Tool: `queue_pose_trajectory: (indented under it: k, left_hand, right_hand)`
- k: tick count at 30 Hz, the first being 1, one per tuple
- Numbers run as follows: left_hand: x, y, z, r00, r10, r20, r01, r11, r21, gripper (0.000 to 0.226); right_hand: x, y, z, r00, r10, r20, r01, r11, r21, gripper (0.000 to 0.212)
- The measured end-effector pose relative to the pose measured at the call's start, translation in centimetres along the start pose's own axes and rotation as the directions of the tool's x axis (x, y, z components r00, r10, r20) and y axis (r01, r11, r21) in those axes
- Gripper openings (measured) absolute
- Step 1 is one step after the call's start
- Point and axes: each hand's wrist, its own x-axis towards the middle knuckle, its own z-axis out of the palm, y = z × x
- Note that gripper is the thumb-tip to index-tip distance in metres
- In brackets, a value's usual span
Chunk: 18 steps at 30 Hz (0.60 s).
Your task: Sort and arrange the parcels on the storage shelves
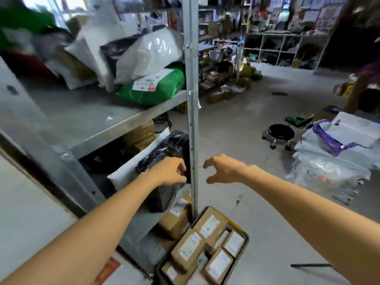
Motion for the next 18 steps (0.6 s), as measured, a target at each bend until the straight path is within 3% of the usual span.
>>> queue_pose_trajectory:
  k: [5, 9, 14, 18]
  left_hand:
    - [-9.4, -4.4, -1.5, 0.971, -0.192, -0.144, 0.164, 0.969, -0.186, 0.029]
    - [-19.2, -7.9, -2.3, 0.886, -0.378, -0.268, 0.314, 0.915, -0.253, 0.029]
    - [-33.6, -10.8, -1.8, 0.759, -0.578, -0.299, 0.515, 0.815, -0.267, 0.039]
    - [-45.3, -11.2, -0.9, 0.604, -0.727, -0.326, 0.651, 0.686, -0.324, 0.037]
  right_hand:
    - [0.9, -7.1, -1.6, 0.959, -0.282, -0.017, 0.280, 0.956, -0.085, 0.035]
    - [1.3, -15.8, -0.9, 0.891, -0.453, 0.031, 0.451, 0.874, -0.181, 0.044]
    - [-2.2, -28.1, 1.5, 0.727, -0.671, 0.147, 0.686, 0.699, -0.203, 0.058]
    - [-6.8, -36.7, 2.7, 0.564, -0.803, 0.193, 0.825, 0.542, -0.159, 0.061]
